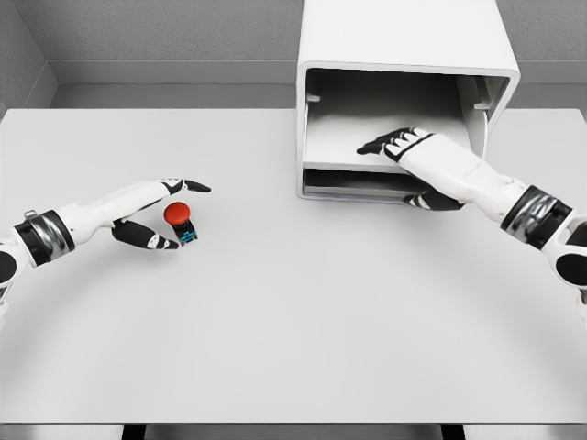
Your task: Slide open multi-storey tabletop storage cabinets and put open load switch and slide close multi-storey tabletop storage cabinets
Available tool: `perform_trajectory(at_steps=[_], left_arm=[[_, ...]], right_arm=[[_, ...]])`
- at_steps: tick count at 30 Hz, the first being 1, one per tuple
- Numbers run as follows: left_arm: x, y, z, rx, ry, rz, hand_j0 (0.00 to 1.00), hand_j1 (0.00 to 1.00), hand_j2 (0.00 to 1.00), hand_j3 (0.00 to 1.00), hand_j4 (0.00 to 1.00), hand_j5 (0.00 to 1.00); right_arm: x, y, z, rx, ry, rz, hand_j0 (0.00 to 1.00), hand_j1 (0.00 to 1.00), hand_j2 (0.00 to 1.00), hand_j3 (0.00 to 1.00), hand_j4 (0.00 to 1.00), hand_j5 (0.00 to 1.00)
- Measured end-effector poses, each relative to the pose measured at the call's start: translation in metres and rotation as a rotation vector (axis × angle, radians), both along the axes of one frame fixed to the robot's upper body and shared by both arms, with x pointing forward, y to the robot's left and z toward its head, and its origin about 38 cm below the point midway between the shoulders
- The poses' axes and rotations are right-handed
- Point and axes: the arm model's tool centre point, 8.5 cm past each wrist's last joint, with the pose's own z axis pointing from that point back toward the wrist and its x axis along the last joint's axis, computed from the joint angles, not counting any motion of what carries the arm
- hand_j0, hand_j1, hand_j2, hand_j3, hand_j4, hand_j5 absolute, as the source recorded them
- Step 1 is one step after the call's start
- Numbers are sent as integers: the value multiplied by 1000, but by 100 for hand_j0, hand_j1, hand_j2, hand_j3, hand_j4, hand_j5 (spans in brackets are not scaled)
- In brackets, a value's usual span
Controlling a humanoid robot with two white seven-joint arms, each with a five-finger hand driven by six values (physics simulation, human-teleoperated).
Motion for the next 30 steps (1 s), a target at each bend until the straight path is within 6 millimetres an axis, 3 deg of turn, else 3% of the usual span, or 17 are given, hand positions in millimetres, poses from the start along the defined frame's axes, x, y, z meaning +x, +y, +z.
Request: perform_trajectory(at_steps=[3,5,10,14,25,30], left_arm=[[0,0,0,1,0,0,85,85,85,85,85,85],[0,0,0,1,0,1,79,79,79,79,79,79],[0,0,0,1,1,1,79,79,79,79,79,79],[0,1,0,0,0,2,70,70,70,70,70,70],[-1,1,-1,0,3,2,70,70,70,70,70,70],[-1,2,-1,1,3,3,65,65,65,65,65,65]], right_arm=[[-2,1,-2,0,3,4,92,92,92,92,92,92],[-4,1,-3,-1,5,6,92,92,92,92,92,92],[-7,3,-3,-1,5,13,92,92,92,92,92,92],[-7,1,-2,-2,5,15,86,86,86,86,86,86],[-8,-3,-1,-10,5,16,83,83,83,83,83,83],[-9,-6,0,-19,-2,26,83,83,83,83,83,83]])
